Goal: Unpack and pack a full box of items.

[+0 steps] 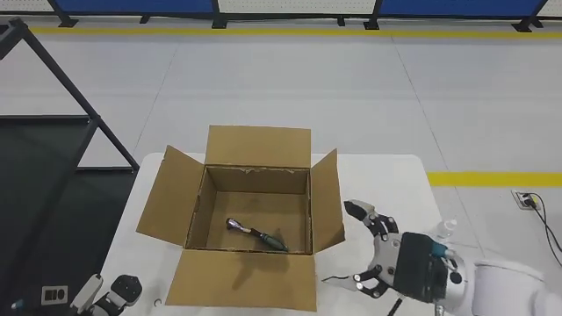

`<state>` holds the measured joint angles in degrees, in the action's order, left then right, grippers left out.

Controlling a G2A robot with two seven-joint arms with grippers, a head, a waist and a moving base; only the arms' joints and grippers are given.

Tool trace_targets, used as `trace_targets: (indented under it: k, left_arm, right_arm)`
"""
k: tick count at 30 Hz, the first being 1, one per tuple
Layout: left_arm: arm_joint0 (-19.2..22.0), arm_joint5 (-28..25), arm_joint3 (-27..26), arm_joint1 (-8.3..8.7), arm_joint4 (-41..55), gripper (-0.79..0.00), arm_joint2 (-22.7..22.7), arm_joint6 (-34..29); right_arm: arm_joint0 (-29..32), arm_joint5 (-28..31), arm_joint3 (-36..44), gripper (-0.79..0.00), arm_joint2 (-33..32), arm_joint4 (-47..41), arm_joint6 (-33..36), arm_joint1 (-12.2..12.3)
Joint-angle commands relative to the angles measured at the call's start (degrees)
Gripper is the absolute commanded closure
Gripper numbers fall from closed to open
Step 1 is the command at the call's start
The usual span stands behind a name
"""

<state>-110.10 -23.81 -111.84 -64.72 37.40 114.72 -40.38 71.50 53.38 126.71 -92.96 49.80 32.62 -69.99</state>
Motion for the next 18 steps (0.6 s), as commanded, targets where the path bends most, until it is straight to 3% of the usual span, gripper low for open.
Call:
trace_targets:
  k: [1,6,10,18]
  left_arm:
    - [0.0,0.0,0.0,0.0,0.0,-0.785,0.0,0.0]
    - [0.0,0.0,0.0,0.0,0.0,-0.785,0.0,0.0]
    - [0.0,0.0,0.0,0.0,0.0,-0.785,0.0,0.0]
    - [0.0,0.0,0.0,0.0,0.0,-0.785,0.0,0.0]
  right_arm:
    - [3.64,1.03,2.34,-0.785,-5.57,1.36,0.17,0.45]
    - [12.42,2.28,5.52,-0.785,-16.8,6.38,1.82,1.3]
    - [17.31,1.31,3.09,-0.785,-22.36,10.73,2.66,1.66]
    - [22.39,0.87,-5.9,-0.785,-25.56,14.0,7.01,2.64]
